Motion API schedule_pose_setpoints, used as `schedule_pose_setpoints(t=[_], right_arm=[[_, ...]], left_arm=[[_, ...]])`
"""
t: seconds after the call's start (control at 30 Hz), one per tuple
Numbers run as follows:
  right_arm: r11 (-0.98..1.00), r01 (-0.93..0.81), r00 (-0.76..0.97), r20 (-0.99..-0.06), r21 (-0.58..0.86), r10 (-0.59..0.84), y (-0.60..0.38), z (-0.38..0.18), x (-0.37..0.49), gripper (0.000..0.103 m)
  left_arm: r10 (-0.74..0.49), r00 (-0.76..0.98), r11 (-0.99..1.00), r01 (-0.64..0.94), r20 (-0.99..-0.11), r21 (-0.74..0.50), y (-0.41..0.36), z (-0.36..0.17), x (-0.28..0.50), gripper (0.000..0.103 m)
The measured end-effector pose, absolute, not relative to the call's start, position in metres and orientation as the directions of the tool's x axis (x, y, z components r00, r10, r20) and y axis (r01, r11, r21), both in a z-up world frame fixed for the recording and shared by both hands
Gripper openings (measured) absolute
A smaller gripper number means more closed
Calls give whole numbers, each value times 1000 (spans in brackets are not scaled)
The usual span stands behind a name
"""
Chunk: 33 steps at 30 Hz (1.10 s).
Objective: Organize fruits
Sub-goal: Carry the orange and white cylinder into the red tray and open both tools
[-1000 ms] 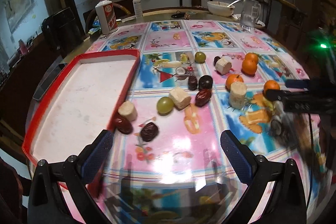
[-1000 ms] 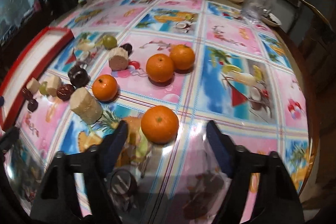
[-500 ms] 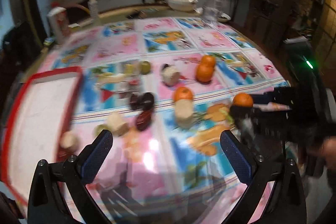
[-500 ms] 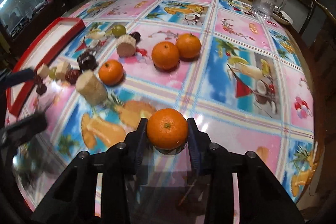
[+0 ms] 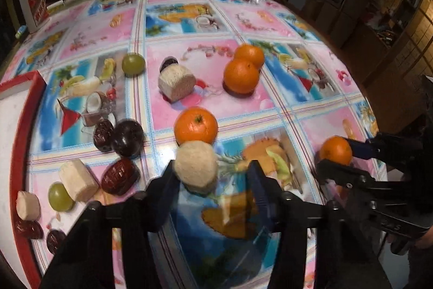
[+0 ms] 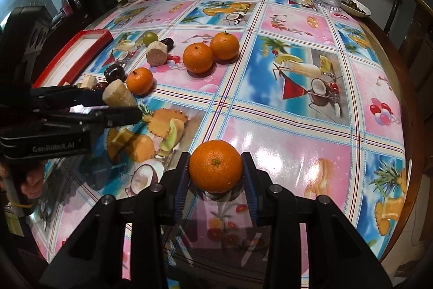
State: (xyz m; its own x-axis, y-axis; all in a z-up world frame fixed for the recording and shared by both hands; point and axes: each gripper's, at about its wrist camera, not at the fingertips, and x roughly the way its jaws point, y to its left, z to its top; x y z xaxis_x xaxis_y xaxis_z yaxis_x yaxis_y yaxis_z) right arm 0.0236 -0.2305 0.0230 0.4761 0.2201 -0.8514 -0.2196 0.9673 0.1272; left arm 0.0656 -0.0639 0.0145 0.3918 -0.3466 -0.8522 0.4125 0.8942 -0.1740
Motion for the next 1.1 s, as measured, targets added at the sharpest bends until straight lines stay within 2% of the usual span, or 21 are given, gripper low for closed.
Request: schedule_pose_setpoints(t=[0.03, 0.07, 0.1, 0.27, 0.7, 0.93, 1.1], right_arm=[[967, -219, 477, -850, 129, 222, -231, 23, 23, 39], [967, -219, 478, -850, 131, 223, -231, 23, 23, 39], [966, -221, 478, -848, 135, 228, -231, 23, 23, 39], [968, -216, 483, -848, 125, 218, -231, 22, 20, 39], [962, -258, 492, -846, 84, 206, -192, 37, 7, 39], [920, -382, 479, -833, 85, 276, -111, 59, 28, 39], [882, -459, 453, -824, 110, 339, -41, 71, 60, 39]], left_arm=[[-349, 386, 892, 416, -854, -176, -64, 14, 67, 43], [-341, 391, 895, 412, -855, -168, -63, 13, 69, 30], [-344, 394, 895, 412, -852, -170, -62, 13, 69, 28], [-339, 405, 892, 426, -849, -153, -63, 13, 64, 28], [-416, 427, 875, 428, -803, -226, -39, 40, 19, 28], [-416, 493, 903, 326, -764, -280, 32, 66, 21, 28], [-346, 550, 938, 220, -760, -268, 100, 75, 37, 28]])
